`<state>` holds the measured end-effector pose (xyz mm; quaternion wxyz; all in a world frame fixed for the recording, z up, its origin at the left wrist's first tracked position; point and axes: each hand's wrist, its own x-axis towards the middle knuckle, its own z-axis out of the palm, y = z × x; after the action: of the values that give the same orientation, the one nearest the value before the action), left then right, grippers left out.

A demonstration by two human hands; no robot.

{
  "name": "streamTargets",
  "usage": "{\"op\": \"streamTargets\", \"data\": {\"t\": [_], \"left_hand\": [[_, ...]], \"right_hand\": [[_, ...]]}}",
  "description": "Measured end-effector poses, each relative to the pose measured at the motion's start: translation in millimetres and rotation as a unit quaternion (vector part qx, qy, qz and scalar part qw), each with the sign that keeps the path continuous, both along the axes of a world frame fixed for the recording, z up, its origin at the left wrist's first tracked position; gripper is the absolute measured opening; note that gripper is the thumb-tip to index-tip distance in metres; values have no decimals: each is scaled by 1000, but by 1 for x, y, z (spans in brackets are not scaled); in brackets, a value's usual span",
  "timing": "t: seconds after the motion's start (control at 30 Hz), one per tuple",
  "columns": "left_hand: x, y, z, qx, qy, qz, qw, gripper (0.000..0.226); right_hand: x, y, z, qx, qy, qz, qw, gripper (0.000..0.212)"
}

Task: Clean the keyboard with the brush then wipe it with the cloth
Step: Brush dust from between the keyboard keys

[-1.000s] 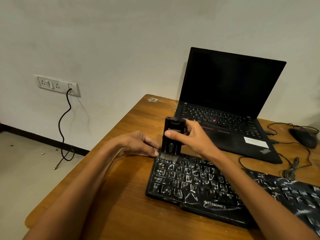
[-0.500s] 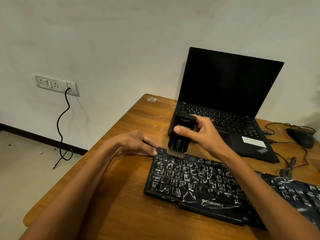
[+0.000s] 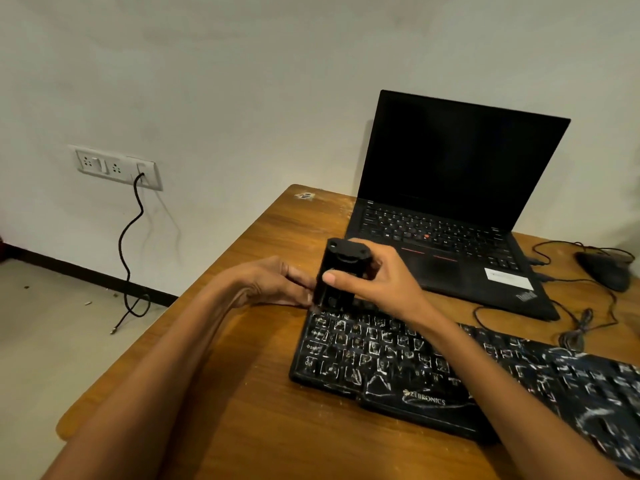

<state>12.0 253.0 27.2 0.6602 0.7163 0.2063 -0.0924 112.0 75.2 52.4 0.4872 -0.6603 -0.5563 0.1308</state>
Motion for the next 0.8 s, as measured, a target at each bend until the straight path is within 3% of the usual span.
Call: {"op": "streamTargets", "data": {"t": [0.1, 0.27, 0.43, 0.57, 0.7, 0.8], "left_hand": [[2, 0, 1, -9, 8, 9, 1000, 36], [1, -2, 0, 21, 2, 7, 1000, 29], [1, -2, 0, 5, 7, 1, 1000, 28], [2, -1, 1, 9, 9, 1, 1000, 34], [0, -3, 1, 31, -6, 9, 999, 32], [-4, -8, 7, 26, 1, 4, 1000, 25]], "right_hand": [[11, -10, 10, -34, -27, -6, 999, 15], [-10, 9, 18, -11, -41, 26, 999, 22], [-1, -5, 13, -72, -64, 19, 995, 28], [1, -6, 24, -57, -48, 20, 997, 17], [-17, 6, 7, -53, -47, 31, 997, 23], [2, -22, 12, -80, -40, -18, 996, 38]]}}
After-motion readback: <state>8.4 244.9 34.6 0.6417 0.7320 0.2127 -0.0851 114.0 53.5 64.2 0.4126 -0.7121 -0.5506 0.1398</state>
